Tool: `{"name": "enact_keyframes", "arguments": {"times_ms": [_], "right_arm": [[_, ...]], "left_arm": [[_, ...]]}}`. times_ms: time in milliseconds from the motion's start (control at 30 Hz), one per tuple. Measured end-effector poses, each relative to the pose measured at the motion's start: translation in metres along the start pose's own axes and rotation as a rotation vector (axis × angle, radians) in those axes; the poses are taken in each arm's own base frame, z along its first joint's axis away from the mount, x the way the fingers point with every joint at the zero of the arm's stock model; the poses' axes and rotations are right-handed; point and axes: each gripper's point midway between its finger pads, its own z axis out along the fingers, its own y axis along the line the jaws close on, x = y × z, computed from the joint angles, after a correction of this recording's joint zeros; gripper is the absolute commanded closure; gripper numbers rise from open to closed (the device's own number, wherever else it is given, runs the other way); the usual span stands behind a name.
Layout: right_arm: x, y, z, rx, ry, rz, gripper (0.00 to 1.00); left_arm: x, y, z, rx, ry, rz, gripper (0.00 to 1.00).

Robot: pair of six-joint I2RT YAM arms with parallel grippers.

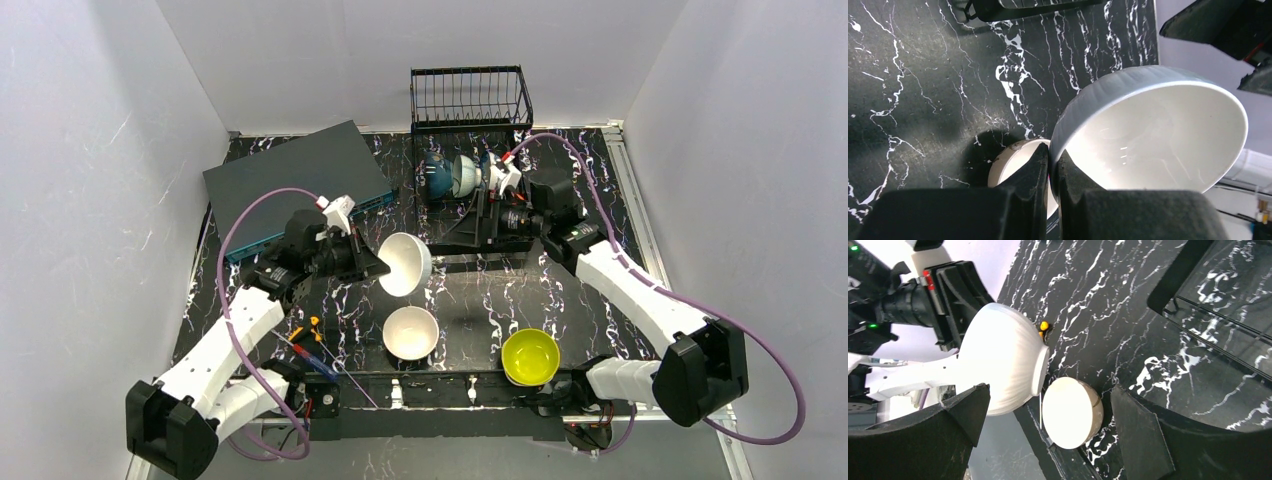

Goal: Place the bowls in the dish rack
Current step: Pick up the bowl from the center of the board.

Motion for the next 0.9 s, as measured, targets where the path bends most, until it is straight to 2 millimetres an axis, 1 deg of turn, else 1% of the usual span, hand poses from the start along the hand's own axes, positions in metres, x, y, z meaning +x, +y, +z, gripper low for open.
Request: {"name": "enact_keyframes", "arguments": {"times_ms": [100, 200, 333, 433, 633, 900], "right_arm": [[0.003, 0.011, 0.004, -0.040, 0.009, -0.011, 0.01], [0.009, 0.030, 0.012, -0.118, 0.036, -0.031, 0.01], [0.011, 0.056, 0.016, -0.217, 0.044, -0.052, 0.01], [0.009, 0.068, 0.017, -0.266, 0.031, -0.065, 0.01], [0.010, 0.083, 0.017, -0.323, 0.032, -0.074, 0.01], [0.023, 0.095, 0.018, -0.387, 0.056, -0.056, 0.01]], "left_arm": [[-0.003, 0.002, -0.001, 0.036, -0.038, -0.038, 1.00], [-0.007, -0.001, -0.003, 0.075, -0.082, -0.049, 1.00], [-0.015, -0.011, -0.010, 0.130, -0.140, -0.027, 1.00], [-0.022, -0.020, -0.016, 0.171, -0.189, 0.005, 1.00], [-0.026, -0.027, -0.024, 0.209, -0.237, 0.035, 1.00], [-0.026, -0.026, -0.022, 0.208, -0.235, 0.032, 1.00]]}}
